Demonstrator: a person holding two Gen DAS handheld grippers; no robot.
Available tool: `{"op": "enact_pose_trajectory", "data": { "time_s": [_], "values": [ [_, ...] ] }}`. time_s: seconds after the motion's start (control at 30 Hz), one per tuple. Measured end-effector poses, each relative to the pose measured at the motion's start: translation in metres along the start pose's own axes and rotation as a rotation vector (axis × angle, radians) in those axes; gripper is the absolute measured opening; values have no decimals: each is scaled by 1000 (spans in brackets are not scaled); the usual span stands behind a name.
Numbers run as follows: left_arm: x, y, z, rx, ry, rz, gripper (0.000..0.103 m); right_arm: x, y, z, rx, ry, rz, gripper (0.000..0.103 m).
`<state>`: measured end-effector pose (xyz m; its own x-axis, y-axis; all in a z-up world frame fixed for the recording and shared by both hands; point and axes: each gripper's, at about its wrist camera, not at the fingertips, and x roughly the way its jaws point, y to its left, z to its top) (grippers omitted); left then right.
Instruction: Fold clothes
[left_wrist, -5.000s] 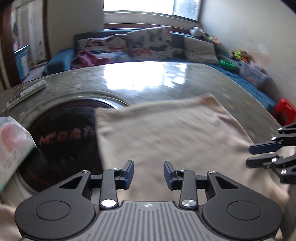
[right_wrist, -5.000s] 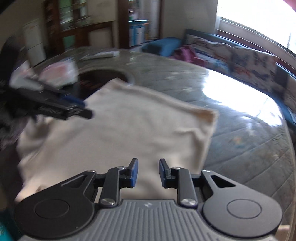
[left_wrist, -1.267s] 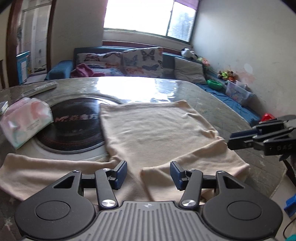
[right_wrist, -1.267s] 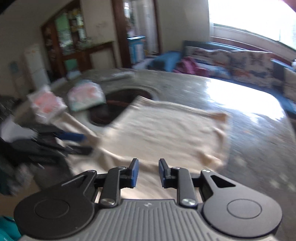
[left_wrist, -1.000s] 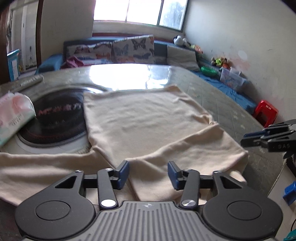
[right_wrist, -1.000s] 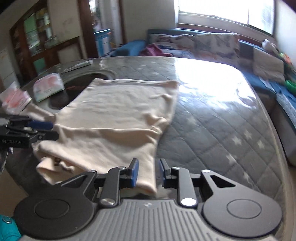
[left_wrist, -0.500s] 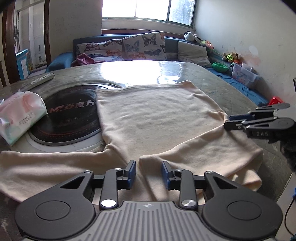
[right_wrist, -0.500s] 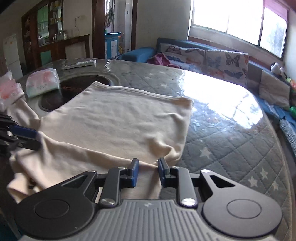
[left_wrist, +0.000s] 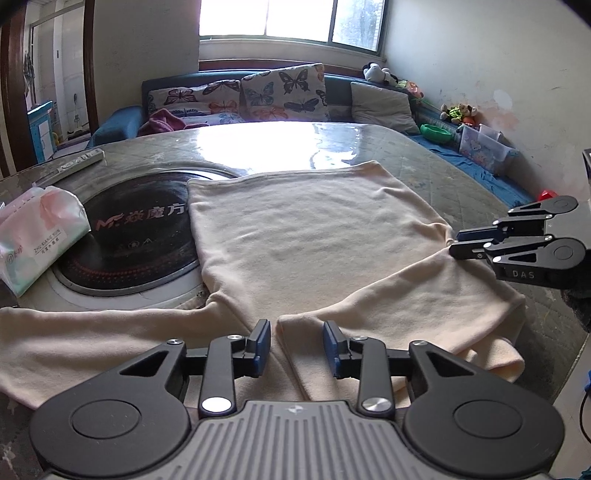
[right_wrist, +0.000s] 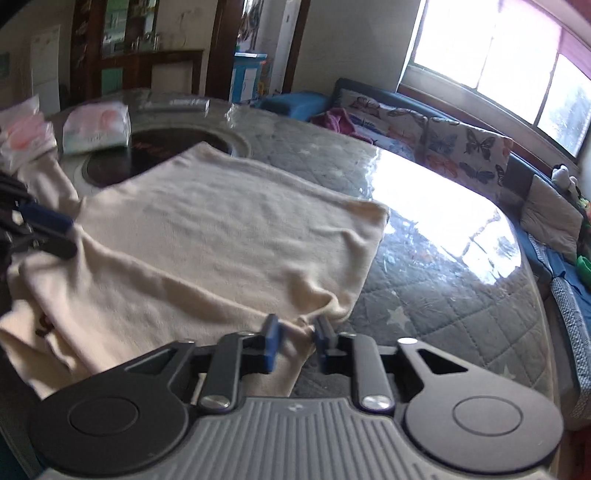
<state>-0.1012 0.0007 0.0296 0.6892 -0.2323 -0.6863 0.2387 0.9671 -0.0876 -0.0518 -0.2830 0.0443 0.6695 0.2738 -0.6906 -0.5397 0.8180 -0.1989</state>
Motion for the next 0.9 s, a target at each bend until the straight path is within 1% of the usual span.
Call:
{"op": "enact_pose_trajectory", "data": {
  "time_s": [0.13, 0.3, 0.43, 0.53, 0.57, 0.7, 0.8, 0.87, 0.9],
  "values": [
    [-3, 4, -1, -9, -1, 22, 34, -2, 1, -3, 8, 1, -23, 14],
    [-11, -1, 3, -4, -34, -1, 34, -12, 6, -7, 17, -1, 12, 14],
    [0, -8, 7, -1, -37, -15, 34, -20, 10, -10, 21, -4, 42, 15],
    [14, -11, 6, 28, -28, 36, 34, -27, 14, -12, 23, -5, 64, 15],
    [16, -9, 5, 28, -17, 40, 34, -29, 15, -13, 24, -6, 71, 15],
    [6, -3, 2, 11, -17, 29, 34, -37, 18, -18, 22, -2, 83, 15],
    [-7, -3, 0, -2, -22, -5, 34, -45, 25, -17, 3, -8, 125, 16],
    [-12, -8, -4, 10, -19, -26, 35, -46, 34, -17, -18, -8, 162, 16],
    [-12, -10, -7, 22, -11, -25, 35, -45, 38, -17, -26, -4, 180, 16]
  ]
}}
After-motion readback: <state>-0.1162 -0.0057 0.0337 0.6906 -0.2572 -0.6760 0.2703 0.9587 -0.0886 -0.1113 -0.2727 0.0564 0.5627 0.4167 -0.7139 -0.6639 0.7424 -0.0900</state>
